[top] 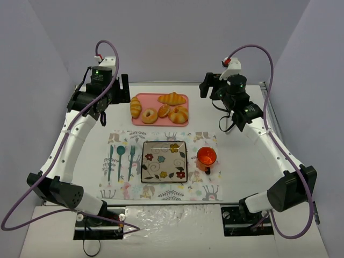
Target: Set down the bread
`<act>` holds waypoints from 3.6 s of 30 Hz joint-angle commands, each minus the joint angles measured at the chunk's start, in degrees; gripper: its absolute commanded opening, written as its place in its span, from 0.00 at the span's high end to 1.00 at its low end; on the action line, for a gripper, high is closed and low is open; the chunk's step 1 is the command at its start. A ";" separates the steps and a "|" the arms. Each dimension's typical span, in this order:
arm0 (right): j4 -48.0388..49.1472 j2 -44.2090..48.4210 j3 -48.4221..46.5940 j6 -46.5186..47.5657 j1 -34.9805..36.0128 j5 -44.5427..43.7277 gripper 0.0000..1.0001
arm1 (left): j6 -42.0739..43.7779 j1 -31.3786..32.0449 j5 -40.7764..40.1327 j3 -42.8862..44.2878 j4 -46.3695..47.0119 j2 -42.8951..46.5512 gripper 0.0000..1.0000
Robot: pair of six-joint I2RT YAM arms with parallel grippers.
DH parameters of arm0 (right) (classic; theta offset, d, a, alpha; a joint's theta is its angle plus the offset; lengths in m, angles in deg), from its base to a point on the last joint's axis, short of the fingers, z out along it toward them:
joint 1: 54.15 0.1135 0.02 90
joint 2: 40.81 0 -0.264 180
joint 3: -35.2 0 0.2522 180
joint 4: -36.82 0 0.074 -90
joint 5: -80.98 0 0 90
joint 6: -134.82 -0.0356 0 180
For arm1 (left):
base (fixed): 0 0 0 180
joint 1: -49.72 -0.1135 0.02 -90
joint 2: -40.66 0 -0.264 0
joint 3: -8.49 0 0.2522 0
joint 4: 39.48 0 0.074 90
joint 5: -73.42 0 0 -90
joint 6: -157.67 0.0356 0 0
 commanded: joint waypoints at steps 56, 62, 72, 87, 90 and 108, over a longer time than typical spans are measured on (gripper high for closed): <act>-11.90 -38.25 -4.41 -9.06 -18.65 -10.11 0.00 | -3.13 -0.38 9.16 4.25 -2.72 -1.07 0.25; -11.81 -38.61 -4.24 -9.41 -18.65 -8.27 0.11 | -3.13 -0.38 9.42 4.25 -2.72 -1.16 0.25; -11.89 -32.46 -3.45 -9.94 -18.21 -8.26 0.55 | -3.22 -0.38 9.60 4.34 -2.72 -1.68 0.25; -14.71 -20.94 -5.82 -8.09 -7.23 -6.60 0.52 | -3.30 -0.38 9.60 4.25 -2.72 -1.68 0.25; -14.79 -20.33 -6.61 -7.92 -4.94 -3.01 0.49 | -3.30 -0.38 9.60 4.34 -2.72 -1.51 0.25; -16.55 -19.88 -11.53 -6.86 4.55 0.61 0.33 | -3.39 -0.38 9.51 4.25 -2.63 -1.42 0.25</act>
